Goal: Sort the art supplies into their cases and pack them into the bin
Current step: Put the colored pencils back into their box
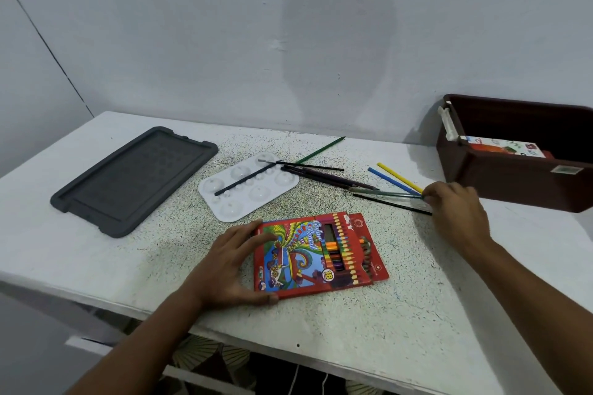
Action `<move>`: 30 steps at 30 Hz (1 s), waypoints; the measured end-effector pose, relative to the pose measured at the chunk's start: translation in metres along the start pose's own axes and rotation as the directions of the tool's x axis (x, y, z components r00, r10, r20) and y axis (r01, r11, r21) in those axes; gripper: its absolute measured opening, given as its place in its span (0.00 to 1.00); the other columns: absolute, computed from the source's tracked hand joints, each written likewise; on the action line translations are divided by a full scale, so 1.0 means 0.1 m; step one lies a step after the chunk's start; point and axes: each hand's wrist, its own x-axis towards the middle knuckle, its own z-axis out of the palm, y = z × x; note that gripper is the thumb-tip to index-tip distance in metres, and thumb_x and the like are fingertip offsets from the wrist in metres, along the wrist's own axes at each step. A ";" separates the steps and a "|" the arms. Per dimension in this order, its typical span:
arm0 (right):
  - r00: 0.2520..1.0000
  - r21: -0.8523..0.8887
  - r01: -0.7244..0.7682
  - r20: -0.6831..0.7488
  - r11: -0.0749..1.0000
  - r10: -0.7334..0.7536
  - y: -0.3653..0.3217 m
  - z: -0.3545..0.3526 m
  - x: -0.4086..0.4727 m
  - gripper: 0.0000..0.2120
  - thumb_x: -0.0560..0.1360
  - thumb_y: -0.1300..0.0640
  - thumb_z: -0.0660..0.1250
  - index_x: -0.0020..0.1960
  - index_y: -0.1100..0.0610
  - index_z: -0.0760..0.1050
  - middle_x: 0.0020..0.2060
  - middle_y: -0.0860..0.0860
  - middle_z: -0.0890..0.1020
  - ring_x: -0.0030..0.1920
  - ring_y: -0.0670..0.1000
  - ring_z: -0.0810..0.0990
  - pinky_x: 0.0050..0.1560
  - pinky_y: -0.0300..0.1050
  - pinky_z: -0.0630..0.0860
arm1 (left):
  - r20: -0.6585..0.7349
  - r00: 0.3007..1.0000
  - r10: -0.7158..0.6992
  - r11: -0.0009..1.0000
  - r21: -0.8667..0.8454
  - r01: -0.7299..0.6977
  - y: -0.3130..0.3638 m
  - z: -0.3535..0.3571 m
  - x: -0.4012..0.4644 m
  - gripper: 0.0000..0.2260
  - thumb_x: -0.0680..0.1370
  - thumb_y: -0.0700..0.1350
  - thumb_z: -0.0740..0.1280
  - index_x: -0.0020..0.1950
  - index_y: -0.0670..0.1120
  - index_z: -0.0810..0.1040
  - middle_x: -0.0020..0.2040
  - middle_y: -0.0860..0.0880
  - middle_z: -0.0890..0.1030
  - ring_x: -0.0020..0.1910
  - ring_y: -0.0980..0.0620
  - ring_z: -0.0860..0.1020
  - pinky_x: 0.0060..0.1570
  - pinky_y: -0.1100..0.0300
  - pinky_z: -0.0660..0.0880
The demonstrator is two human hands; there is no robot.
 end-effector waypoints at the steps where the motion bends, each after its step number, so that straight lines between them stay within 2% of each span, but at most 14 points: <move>1: 1.000 0.007 0.028 0.009 1.000 -0.028 0.05 -0.03 -0.03 0.06 0.78 0.60 0.65 0.52 0.56 0.80 0.48 0.55 0.80 0.51 0.59 0.71 0.41 0.48 0.66 | -0.004 1.000 0.001 1.000 0.000 -0.002 0.00 0.00 0.00 0.43 0.61 0.77 0.68 0.72 0.64 0.62 0.76 0.56 0.60 0.73 0.55 0.59 0.69 0.54 0.58; 4: 0.994 0.006 0.106 0.025 0.994 -0.107 0.21 -0.10 -0.12 0.05 0.76 0.62 0.67 0.50 0.55 0.80 0.45 0.54 0.80 0.48 0.59 0.73 0.39 0.48 0.68 | -0.011 1.000 -0.003 1.000 0.000 0.003 0.00 0.01 0.00 0.43 0.60 0.77 0.68 0.72 0.64 0.61 0.76 0.56 0.60 0.73 0.54 0.60 0.70 0.53 0.59; 8: 0.967 0.060 0.243 0.064 0.968 -0.247 0.33 -0.10 -0.24 0.07 0.72 0.67 0.71 0.47 0.56 0.81 0.41 0.54 0.80 0.44 0.60 0.76 0.41 0.47 0.68 | -0.010 1.000 0.000 1.000 0.001 0.000 -0.01 0.01 0.00 0.43 0.61 0.77 0.68 0.72 0.63 0.62 0.76 0.56 0.60 0.73 0.54 0.60 0.69 0.52 0.59; 11: 0.934 0.176 0.336 0.067 0.925 -0.352 0.21 -0.10 -0.32 0.11 0.69 0.71 0.72 0.47 0.57 0.82 0.42 0.52 0.80 0.43 0.53 0.75 0.44 0.43 0.67 | -0.005 1.000 0.002 1.000 0.006 -0.002 0.00 0.00 0.00 0.43 0.61 0.77 0.67 0.72 0.63 0.62 0.76 0.56 0.60 0.73 0.56 0.59 0.69 0.54 0.58; 13: 0.918 0.265 0.355 0.082 0.896 -0.388 0.03 -0.08 -0.35 0.11 0.71 0.70 0.71 0.47 0.57 0.82 0.43 0.48 0.79 0.44 0.48 0.75 0.44 0.36 0.68 | -0.001 1.000 0.001 1.000 0.004 -0.001 0.01 -0.01 0.00 0.43 0.61 0.76 0.68 0.72 0.64 0.61 0.76 0.57 0.59 0.73 0.56 0.58 0.69 0.54 0.57; 15: 0.908 0.337 0.336 0.134 0.880 -0.398 -0.18 -0.04 -0.36 0.11 0.73 0.69 0.69 0.48 0.55 0.82 0.43 0.46 0.79 0.44 0.46 0.76 0.44 0.35 0.70 | 0.008 1.000 -0.003 1.000 0.000 0.003 0.01 -0.01 0.00 0.43 0.61 0.76 0.67 0.72 0.65 0.61 0.76 0.57 0.58 0.73 0.56 0.58 0.69 0.54 0.57; 18: 0.883 0.436 0.246 0.267 0.866 -0.385 -0.46 0.03 -0.36 0.12 0.75 0.69 0.66 0.48 0.53 0.82 0.44 0.44 0.81 0.46 0.44 0.78 0.44 0.39 0.75 | 0.015 1.000 -0.006 1.000 0.007 0.006 0.02 -0.01 -0.01 0.43 0.61 0.76 0.68 0.72 0.65 0.60 0.76 0.58 0.58 0.73 0.56 0.57 0.69 0.54 0.57; 21: 0.857 0.506 0.142 0.367 0.851 -0.362 -0.60 0.09 -0.34 0.13 0.76 0.68 0.64 0.48 0.53 0.82 0.45 0.43 0.80 0.47 0.42 0.78 0.42 0.29 0.72 | 0.014 1.000 -0.008 1.000 0.012 0.008 0.01 -0.01 -0.01 0.42 0.61 0.76 0.68 0.72 0.65 0.60 0.76 0.57 0.58 0.74 0.56 0.57 0.69 0.54 0.57; 22: 0.854 0.523 0.102 0.391 0.846 -0.344 -0.63 0.12 -0.33 0.13 0.76 0.68 0.64 0.47 0.52 0.82 0.44 0.43 0.80 0.47 0.42 0.78 0.42 0.29 0.73 | 0.015 1.000 -0.008 1.000 0.013 0.008 0.02 -0.01 -0.01 0.42 0.62 0.76 0.67 0.72 0.65 0.60 0.76 0.57 0.58 0.74 0.56 0.57 0.69 0.53 0.57; 25: 0.849 0.583 -0.013 0.436 0.813 -0.299 -0.63 0.16 -0.29 0.15 0.76 0.68 0.66 0.43 0.50 0.82 0.45 0.45 0.82 0.46 0.43 0.81 0.44 0.40 0.79 | 0.013 1.000 -0.009 1.000 0.009 0.009 0.02 -0.01 -0.01 0.42 0.62 0.76 0.68 0.72 0.64 0.61 0.76 0.57 0.58 0.74 0.56 0.58 0.69 0.53 0.57; 30: 0.852 0.662 -0.095 0.441 0.744 -0.284 -0.59 0.17 -0.34 0.11 0.76 0.67 0.66 0.46 0.54 0.83 0.47 0.44 0.83 0.49 0.41 0.80 0.40 0.29 0.75 | 0.012 1.000 -0.011 1.000 0.016 0.011 0.02 -0.01 -0.01 0.42 0.62 0.76 0.67 0.72 0.64 0.62 0.76 0.57 0.58 0.74 0.56 0.58 0.70 0.53 0.57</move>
